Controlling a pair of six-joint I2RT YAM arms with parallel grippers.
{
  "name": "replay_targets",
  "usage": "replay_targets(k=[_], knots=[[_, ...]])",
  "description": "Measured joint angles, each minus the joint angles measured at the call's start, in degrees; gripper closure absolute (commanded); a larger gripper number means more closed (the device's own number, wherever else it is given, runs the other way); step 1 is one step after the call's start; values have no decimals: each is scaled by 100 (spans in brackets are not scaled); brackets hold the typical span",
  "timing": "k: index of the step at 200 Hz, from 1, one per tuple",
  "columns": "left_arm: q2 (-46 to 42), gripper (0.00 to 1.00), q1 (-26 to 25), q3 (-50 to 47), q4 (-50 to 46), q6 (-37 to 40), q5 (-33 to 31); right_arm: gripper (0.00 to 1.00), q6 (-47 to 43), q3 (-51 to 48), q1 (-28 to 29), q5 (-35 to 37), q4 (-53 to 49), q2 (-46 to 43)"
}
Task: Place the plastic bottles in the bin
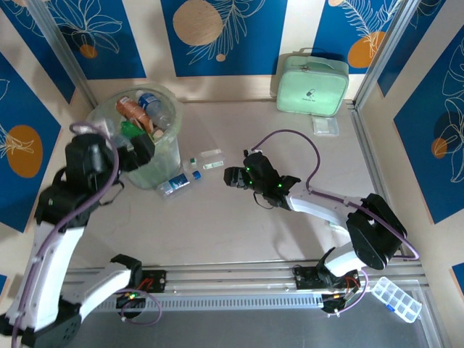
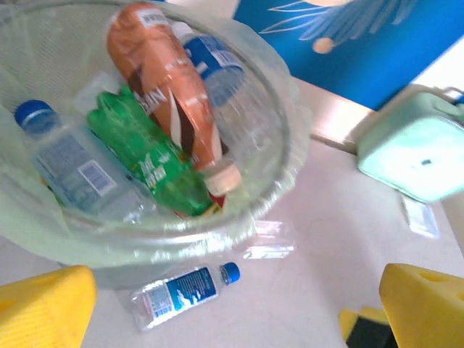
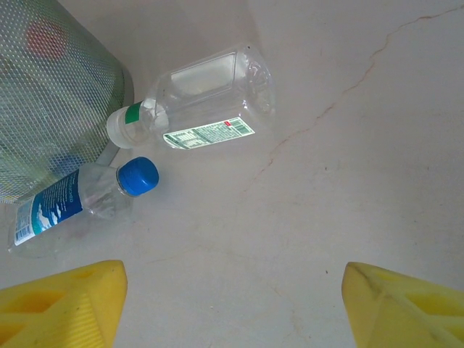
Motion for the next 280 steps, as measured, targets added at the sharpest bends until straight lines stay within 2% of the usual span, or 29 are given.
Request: replay_targets(k=[39, 68, 97, 128, 186, 222, 280], knots=[[-1025, 4, -315, -2079, 857, -146, 671, 23, 170, 234, 0, -151, -157, 125], [-1320, 4, -437, -3353, 1589, -372, 905, 24, 686, 1049, -44, -114, -697, 627], [-1558, 5, -446, -4218, 2371, -503, 988, 24, 1497, 2031, -186, -74, -1443, 1327], [-1620, 6, -450, -4518, 2861, -566, 1003, 23, 2590, 2879, -533, -315, -1982, 2144], [-2234, 5, -450, -4728, 2994, -713, 758, 0, 4131, 4736, -793, -1010, -2815, 3849], [-2754, 5, -450, -4782, 2966, -719, 518, 1, 4750, 5333, -791, -1235, -3182, 4251], [-2824, 5, -450, -4795, 2907, -763, 354, 2, 5560, 5705, -791, -1547, -3289, 4833]])
